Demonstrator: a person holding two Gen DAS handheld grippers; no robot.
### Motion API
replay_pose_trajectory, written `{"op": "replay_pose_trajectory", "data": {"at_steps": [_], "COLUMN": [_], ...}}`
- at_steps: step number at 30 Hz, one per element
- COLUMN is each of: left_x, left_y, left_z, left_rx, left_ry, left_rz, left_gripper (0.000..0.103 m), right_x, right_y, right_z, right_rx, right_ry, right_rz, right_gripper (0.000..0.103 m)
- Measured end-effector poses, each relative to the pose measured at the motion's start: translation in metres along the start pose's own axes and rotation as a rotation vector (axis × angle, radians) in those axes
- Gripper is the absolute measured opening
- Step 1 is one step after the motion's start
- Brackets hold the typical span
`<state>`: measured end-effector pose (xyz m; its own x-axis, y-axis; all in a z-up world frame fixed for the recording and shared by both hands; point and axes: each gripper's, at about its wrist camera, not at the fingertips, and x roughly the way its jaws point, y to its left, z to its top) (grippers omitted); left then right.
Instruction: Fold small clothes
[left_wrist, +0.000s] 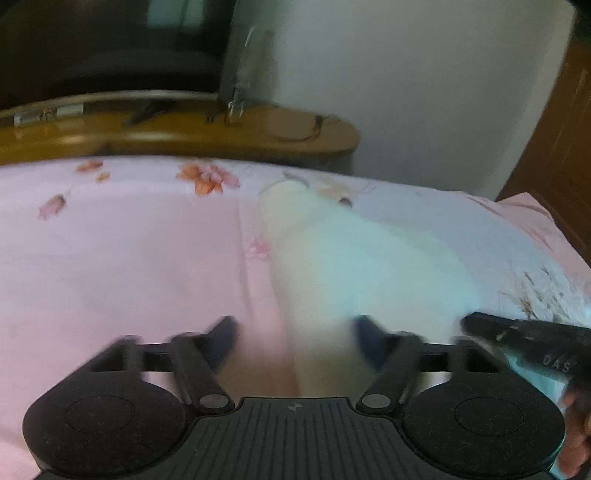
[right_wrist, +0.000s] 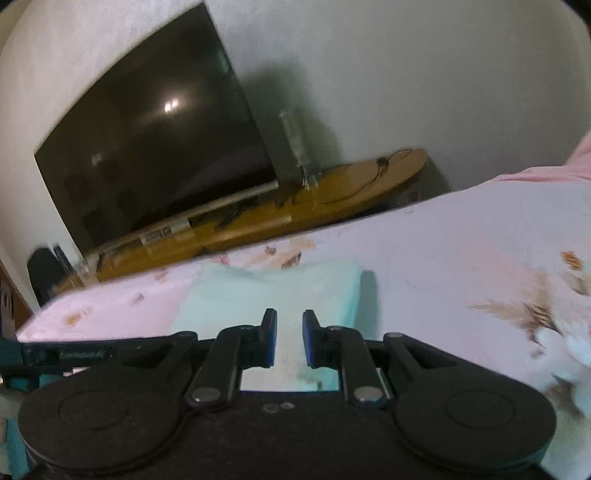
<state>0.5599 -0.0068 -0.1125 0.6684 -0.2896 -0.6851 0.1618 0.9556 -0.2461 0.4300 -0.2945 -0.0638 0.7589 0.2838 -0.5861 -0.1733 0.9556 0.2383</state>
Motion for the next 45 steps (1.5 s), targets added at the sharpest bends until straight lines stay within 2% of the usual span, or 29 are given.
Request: {"op": "replay_pose_trajectory", "data": {"at_steps": [1, 3, 6, 9, 11, 12, 13, 15, 17, 20, 21, 24, 26, 28, 36, 39, 45], "left_x": [-0.001, -0.007, 0.004, 0.029, 0.05, 0.056, 0.056, 0.054, 0.042, 0.008, 0.002, 0.01, 0.016, 0.013, -0.014, -0.027, -0.042], "left_y": [0.001, -0.001, 0.001, 0.002, 0.003, 0.004, 0.003, -0.003, -0.004, -0.004, -0.005, -0.01, -0.004, -0.007, -0.014, -0.016, -0.014], "left_z": [0.005, 0.014, 0.035, 0.05, 0.048, 0.045, 0.042, 0.042, 0.043, 0.035, 0.03, 0.008, -0.003, -0.002, -0.005, -0.006, -0.016], "left_rx": [0.01, 0.041, 0.042, 0.008, -0.01, -0.02, -0.019, 0.0, -0.02, -0.042, -0.037, 0.009, -0.037, -0.038, 0.016, 0.034, 0.047], "left_ry": [0.005, -0.04, -0.059, -0.04, 0.014, 0.02, 0.007, 0.01, 0.009, -0.057, -0.059, -0.002, -0.011, -0.008, 0.002, -0.001, -0.001], "left_rz": [0.001, 0.014, 0.037, 0.043, 0.032, 0.032, 0.037, 0.053, 0.056, -0.023, -0.037, 0.006, -0.011, 0.002, 0.041, 0.037, 0.008], "left_gripper": [0.083, 0.083, 0.083, 0.083, 0.084, 0.09, 0.091, 0.091, 0.091, 0.091, 0.091, 0.091, 0.091, 0.091, 0.091, 0.091, 0.091], "right_x": [0.015, 0.014, 0.002, 0.021, 0.043, 0.065, 0.07, 0.071, 0.065, 0.045, 0.037, 0.018, 0.021, 0.025, 0.01, -0.009, -0.038], "right_y": [0.002, 0.002, -0.005, -0.011, -0.013, -0.013, -0.014, -0.006, -0.007, -0.001, 0.005, 0.011, 0.016, 0.02, 0.023, 0.017, -0.011], "right_z": [-0.003, 0.007, 0.028, 0.042, 0.045, 0.042, 0.031, 0.023, 0.021, 0.021, 0.021, 0.014, 0.004, 0.0, 0.001, -0.001, -0.005], "right_rx": [-0.041, -0.054, -0.052, -0.01, -0.009, -0.018, -0.052, -0.111, -0.096, -0.114, -0.131, -0.134, -0.162, -0.179, -0.162, -0.112, 0.026], "right_ry": [0.045, 0.054, -0.06, -0.086, -0.041, 0.068, 0.081, 0.052, 0.055, 0.017, -0.006, -0.011, 0.025, 0.01, 0.022, -0.002, -0.008], "right_rz": [-0.02, -0.005, 0.019, 0.019, 0.004, -0.028, -0.047, -0.072, -0.071, -0.073, -0.073, -0.048, -0.079, -0.11, -0.12, -0.093, -0.026], "right_gripper": [0.016, 0.016, 0.018, 0.02, 0.02, 0.019, 0.018, 0.018, 0.018, 0.02, 0.025, 0.026, 0.026, 0.026, 0.03, 0.048, 0.049]}}
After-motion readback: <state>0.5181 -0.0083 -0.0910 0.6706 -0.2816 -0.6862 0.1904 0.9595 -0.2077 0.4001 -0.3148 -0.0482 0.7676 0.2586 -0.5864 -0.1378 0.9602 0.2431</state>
